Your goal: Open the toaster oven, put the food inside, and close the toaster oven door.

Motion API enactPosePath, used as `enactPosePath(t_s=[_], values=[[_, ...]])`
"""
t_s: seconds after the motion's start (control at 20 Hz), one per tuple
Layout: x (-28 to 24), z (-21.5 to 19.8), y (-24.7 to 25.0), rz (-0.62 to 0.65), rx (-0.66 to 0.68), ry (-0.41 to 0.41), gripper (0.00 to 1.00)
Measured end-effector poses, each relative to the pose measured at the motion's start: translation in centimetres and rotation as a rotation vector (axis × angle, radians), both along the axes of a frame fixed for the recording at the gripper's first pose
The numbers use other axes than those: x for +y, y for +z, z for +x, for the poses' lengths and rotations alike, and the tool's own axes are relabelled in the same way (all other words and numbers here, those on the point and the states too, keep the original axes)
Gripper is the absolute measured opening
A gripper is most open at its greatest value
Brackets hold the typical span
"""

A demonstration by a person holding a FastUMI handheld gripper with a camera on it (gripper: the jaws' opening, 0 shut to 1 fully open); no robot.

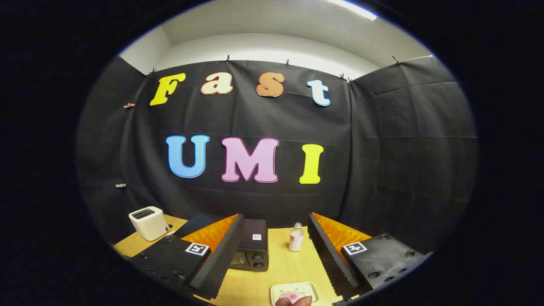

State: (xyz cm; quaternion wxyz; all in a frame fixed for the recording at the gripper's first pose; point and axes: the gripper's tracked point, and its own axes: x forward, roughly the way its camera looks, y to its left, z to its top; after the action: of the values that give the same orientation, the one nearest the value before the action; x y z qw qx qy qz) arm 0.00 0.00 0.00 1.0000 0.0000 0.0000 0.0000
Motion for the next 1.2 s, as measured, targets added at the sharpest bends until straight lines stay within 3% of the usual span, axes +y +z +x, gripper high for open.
enactPosePath(t_s=[1.2], values=[[-0.3,-1.4,-1.0,0.028,0.011,0.002,0.98]])
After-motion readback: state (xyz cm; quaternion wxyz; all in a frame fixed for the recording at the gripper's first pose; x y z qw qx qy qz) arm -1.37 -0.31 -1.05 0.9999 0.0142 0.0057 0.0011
